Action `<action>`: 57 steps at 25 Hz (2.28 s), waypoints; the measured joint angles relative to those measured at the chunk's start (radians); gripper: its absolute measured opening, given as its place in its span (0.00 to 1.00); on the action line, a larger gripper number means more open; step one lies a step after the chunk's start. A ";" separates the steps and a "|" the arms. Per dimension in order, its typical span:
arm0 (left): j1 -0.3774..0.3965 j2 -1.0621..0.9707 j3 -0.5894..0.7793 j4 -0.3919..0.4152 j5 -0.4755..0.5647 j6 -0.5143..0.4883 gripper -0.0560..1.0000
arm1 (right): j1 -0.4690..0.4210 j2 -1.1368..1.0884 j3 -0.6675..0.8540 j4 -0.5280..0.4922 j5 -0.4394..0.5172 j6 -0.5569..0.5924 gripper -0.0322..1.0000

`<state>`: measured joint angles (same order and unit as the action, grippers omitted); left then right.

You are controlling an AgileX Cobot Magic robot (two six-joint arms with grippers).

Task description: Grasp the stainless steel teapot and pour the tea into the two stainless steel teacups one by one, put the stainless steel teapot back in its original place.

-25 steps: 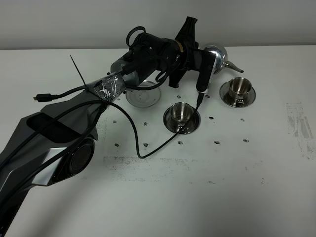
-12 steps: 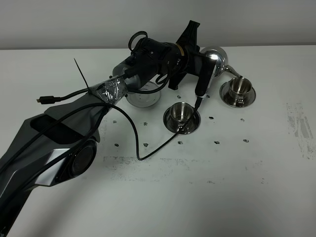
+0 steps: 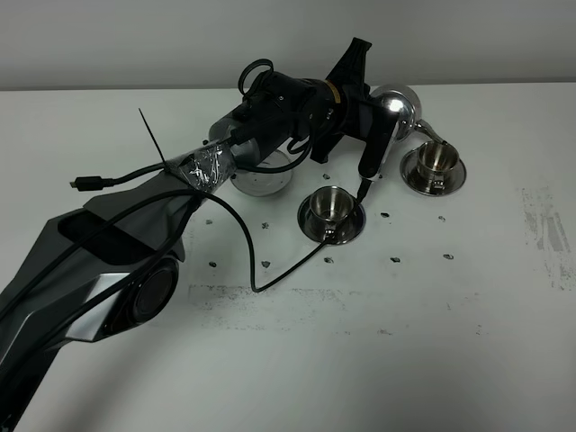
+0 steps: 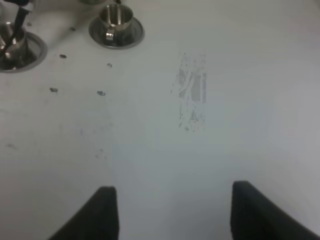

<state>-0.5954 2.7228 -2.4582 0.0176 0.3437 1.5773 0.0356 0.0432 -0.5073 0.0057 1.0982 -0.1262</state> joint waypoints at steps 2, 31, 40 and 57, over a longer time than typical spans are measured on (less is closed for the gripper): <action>-0.005 0.000 0.000 0.000 -0.001 0.003 0.23 | 0.000 0.000 0.000 -0.006 0.000 0.000 0.52; -0.008 0.000 0.000 0.003 -0.038 0.096 0.23 | 0.000 0.000 0.000 -0.019 0.000 0.000 0.52; -0.008 0.000 0.000 0.019 -0.050 0.097 0.23 | 0.000 0.000 0.000 -0.019 0.000 0.000 0.52; -0.018 0.000 0.000 0.019 -0.049 0.099 0.23 | 0.000 0.000 0.000 -0.019 0.000 0.000 0.52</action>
<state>-0.6133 2.7228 -2.4582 0.0362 0.2945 1.6764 0.0356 0.0432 -0.5073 -0.0131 1.0982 -0.1263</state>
